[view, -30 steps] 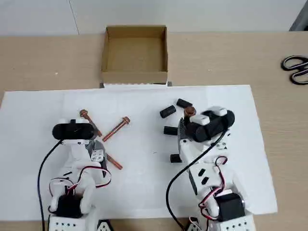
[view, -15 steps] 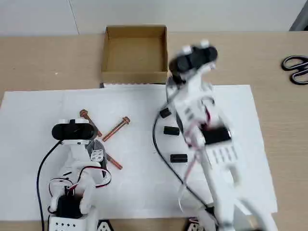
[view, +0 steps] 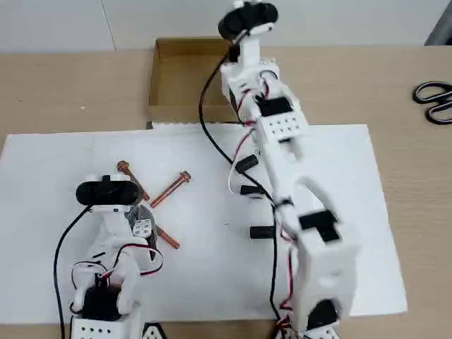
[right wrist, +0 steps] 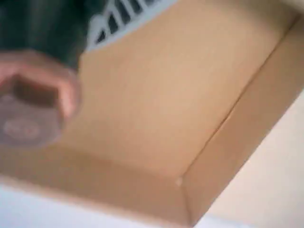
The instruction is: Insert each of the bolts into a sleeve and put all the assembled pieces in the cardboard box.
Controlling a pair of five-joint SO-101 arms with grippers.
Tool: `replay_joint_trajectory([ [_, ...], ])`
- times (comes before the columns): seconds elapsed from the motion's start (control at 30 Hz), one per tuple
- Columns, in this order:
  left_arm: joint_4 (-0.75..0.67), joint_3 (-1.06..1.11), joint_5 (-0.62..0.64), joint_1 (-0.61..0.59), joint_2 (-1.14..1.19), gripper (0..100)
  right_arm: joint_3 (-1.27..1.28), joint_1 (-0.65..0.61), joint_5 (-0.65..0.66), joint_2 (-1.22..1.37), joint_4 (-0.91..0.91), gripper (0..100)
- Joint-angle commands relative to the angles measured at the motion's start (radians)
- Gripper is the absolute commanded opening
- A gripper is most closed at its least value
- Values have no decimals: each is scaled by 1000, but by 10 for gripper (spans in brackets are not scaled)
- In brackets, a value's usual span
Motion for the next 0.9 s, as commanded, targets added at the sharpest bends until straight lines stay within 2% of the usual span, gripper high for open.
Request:
replay_joint_trajectory([
  [0.0,-25,-2,-2,-8,-9,6,-278,4,0,139,-24,2],
  [0.27,-21,-2,43,-8,-9,6,-528,4,6,420,-21,4],
  [0.4,-20,-2,49,-8,-9,6,-546,2,8,453,85,13],
  [0.6,-20,-2,46,-8,-9,6,-548,8,6,450,205,193],
  [0.77,-20,-2,48,-8,-9,6,-582,8,3,440,232,209],
  [0.87,-20,-2,48,-8,-9,6,-660,2,0,403,320,209],
])
